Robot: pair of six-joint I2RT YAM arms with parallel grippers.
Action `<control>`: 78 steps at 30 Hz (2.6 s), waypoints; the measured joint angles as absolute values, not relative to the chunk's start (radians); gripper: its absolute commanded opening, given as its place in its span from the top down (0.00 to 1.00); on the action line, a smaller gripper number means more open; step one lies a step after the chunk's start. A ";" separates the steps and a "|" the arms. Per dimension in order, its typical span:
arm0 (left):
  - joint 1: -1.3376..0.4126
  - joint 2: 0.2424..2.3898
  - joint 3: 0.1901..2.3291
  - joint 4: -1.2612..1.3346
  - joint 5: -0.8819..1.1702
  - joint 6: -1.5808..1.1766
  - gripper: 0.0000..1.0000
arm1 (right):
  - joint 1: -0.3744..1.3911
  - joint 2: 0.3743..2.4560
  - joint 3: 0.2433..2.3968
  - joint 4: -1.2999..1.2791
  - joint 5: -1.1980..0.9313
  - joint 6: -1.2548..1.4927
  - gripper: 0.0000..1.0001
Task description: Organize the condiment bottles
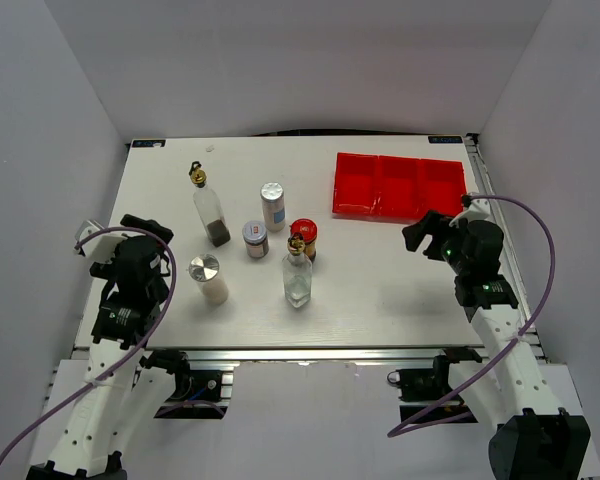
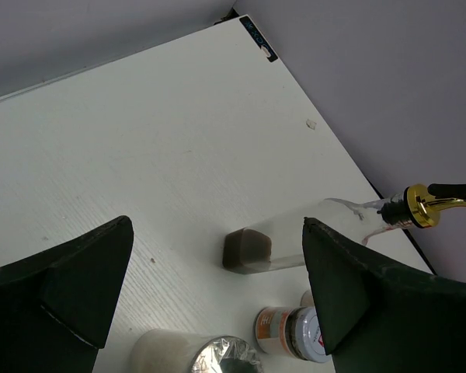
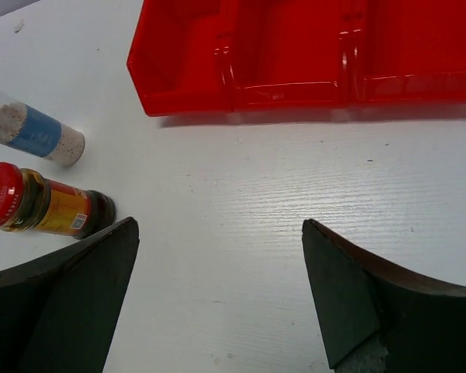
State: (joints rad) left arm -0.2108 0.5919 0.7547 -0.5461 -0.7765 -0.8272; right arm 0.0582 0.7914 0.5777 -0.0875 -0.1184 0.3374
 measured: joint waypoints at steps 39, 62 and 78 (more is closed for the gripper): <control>-0.211 0.737 0.694 -0.333 -0.587 -0.714 0.02 | 0.880 1.222 0.827 0.271 -0.279 -0.091 0.20; -0.211 0.704 0.661 -0.286 -0.568 -0.694 0.02 | 0.818 1.096 0.899 0.127 0.108 -0.070 1.00; -0.211 0.699 0.634 -0.212 -0.505 -0.650 0.02 | 0.459 1.449 1.290 0.118 0.151 -0.042 1.00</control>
State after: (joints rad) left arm -0.2108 0.6987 0.6338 -0.2123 -0.5053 -0.6502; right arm 0.4591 1.4494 1.2900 0.1181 0.1513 -0.0418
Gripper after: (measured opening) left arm 0.982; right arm 0.429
